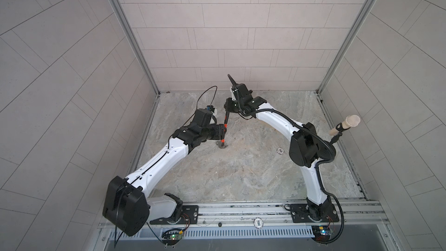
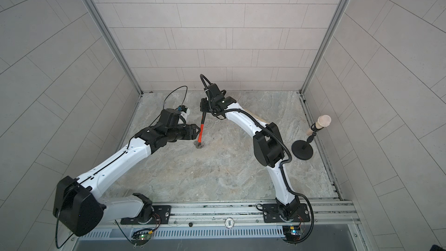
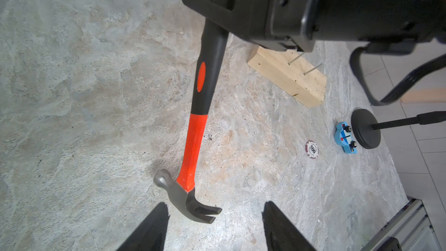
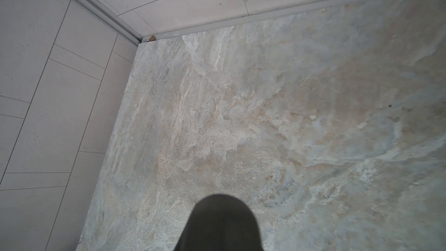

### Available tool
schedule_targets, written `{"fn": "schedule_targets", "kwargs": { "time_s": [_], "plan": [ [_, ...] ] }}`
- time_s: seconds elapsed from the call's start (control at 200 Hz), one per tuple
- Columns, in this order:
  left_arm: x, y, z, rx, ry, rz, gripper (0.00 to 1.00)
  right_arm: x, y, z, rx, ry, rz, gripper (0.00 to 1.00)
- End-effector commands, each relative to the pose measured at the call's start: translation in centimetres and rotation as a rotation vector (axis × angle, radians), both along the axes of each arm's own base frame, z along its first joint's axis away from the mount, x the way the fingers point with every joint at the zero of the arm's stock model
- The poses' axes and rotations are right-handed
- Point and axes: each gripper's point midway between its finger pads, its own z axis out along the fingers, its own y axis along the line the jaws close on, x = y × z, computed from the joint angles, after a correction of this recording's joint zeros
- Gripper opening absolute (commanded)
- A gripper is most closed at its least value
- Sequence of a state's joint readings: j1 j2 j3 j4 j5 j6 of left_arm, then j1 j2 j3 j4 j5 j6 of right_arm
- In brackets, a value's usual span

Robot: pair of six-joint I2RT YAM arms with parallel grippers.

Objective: Use a claw hammer to pull out a nail
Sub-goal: Pick up the hammer at the center of the board, then move the mounting plate to the center of the board.

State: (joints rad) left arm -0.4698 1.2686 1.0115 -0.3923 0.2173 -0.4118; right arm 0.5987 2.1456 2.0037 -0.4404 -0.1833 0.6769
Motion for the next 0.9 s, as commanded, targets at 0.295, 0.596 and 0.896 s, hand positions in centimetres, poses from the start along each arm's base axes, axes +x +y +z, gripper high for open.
{"fn": "schedule_targets", "kwargs": {
  "time_s": [0.295, 0.596, 0.896],
  "plan": [
    [2.0, 4.2, 2.2, -0.059, -0.070, 0.209, 0.84, -1.4, -8.5, 12.2, -0.115, -0.280, -0.168, 0.00],
    [3.3, 4.2, 2.0, -0.098, -0.056, 0.275, 1.00, -1.9, -15.0, 17.9, -0.171, -0.443, -0.275, 0.00],
    [5.5, 0.8, 1.0, -0.074, -0.001, 0.230, 1.00, -1.5, -22.6, 20.0, -0.258, -0.497, -0.430, 0.00]
  ]
}}
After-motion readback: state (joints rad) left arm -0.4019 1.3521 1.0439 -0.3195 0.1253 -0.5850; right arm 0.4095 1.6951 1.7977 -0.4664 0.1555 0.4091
